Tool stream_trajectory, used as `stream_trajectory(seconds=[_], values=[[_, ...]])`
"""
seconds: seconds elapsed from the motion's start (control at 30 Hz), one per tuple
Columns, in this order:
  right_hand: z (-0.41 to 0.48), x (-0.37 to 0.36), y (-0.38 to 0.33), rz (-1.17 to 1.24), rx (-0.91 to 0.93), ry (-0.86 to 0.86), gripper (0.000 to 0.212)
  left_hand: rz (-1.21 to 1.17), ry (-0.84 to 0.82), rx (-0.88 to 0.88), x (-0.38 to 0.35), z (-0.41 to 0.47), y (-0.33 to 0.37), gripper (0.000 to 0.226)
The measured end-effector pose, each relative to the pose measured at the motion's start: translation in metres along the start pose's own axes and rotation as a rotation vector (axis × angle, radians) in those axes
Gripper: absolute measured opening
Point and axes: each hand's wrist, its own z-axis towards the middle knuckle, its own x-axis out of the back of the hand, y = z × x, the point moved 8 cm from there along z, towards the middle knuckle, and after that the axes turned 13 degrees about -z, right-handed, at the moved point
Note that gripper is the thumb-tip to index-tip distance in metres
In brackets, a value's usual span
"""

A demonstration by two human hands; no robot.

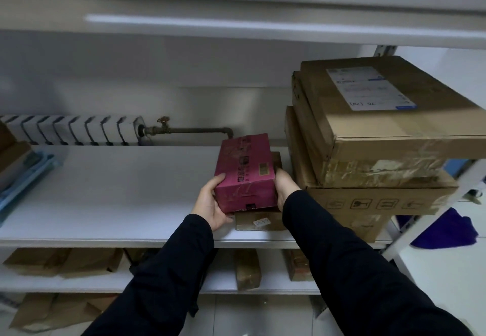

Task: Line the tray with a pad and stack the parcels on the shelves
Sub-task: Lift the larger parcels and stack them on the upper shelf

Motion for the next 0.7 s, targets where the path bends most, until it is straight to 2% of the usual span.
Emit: stream_trajectory(seconds=[0.2,0.37,0.53,0.7], values=[[0.005,0.003,-0.001,0.016,0.015,0.074,0.043,0.050,0.004,0.021,0.004,-0.004,0.010,0.035],[-0.001,0.005,0.002,-0.099,-0.003,0.136,0.029,-0.008,-0.022,0.010,0.014,-0.013,0.029,0.035],[-0.007,-0.011,-0.015,-0.103,0.096,0.104,0.040,-0.109,0.019,-0.001,0.031,-0.023,0.033,0.044],[-0.014,-0.016,-0.029,-0.044,0.204,0.182,0.044,-0.218,0.045,-0.036,0.044,-0.035,0.038,0.055]])
